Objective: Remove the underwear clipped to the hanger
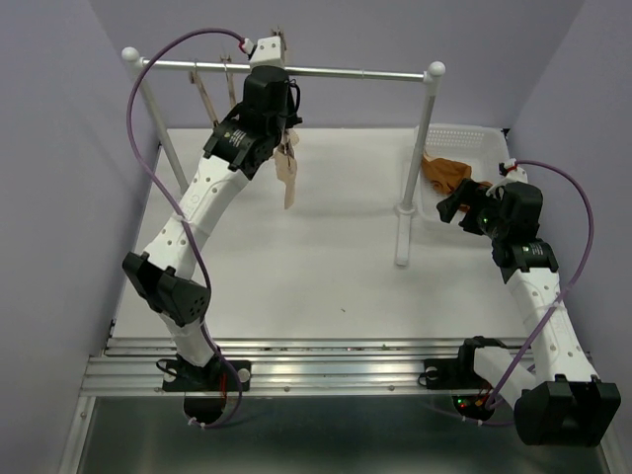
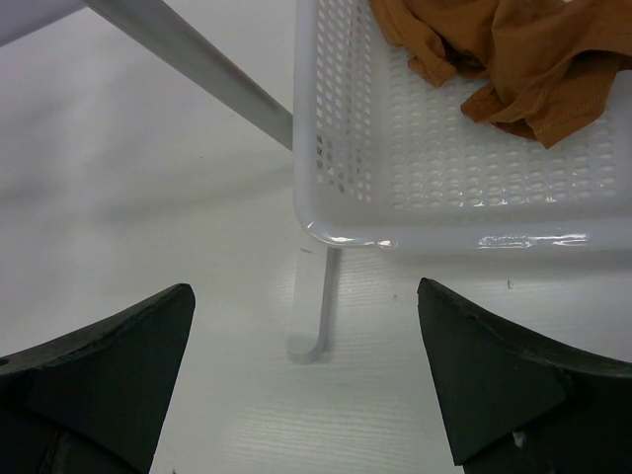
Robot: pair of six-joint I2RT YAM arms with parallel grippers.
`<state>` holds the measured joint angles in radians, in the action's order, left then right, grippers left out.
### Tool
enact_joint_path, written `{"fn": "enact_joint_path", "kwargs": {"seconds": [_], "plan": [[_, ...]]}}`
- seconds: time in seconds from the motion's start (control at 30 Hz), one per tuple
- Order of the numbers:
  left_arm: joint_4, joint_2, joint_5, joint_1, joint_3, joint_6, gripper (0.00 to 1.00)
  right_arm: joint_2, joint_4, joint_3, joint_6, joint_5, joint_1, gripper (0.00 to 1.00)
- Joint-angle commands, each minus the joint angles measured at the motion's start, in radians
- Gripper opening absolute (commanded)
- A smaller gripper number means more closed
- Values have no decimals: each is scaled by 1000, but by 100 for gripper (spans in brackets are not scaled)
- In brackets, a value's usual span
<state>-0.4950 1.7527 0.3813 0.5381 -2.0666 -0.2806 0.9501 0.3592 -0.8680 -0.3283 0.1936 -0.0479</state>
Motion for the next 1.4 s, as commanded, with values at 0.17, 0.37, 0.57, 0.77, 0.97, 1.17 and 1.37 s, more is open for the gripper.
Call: {"fn": "enact_joint_path", "kwargs": {"seconds": [0.17, 0.37, 0.57, 0.77, 0.97, 1.17, 1.37], "plan": [[148, -153, 25, 23, 63, 92, 0, -5, -9, -23, 17, -10, -6, 100], [173, -199, 16, 36, 128, 104, 0, -5, -8, -23, 21, 0, -6, 100], [187, -258, 18, 49, 201, 112, 0, -2, -8, -22, 25, 3, -6, 100], [220, -341, -12, 62, 321, 116, 0, 9, -8, -23, 26, 18, -6, 100], [266, -435, -81, 68, 450, 139, 0, 4, -12, -20, 40, 50, -6, 100], [305, -554, -165, 77, 608, 146, 0, -13, -35, -11, 77, 142, -6, 100], [290, -679, -228, 98, 758, 81, 0, -27, -54, -2, 118, 320, -6, 100]]}}
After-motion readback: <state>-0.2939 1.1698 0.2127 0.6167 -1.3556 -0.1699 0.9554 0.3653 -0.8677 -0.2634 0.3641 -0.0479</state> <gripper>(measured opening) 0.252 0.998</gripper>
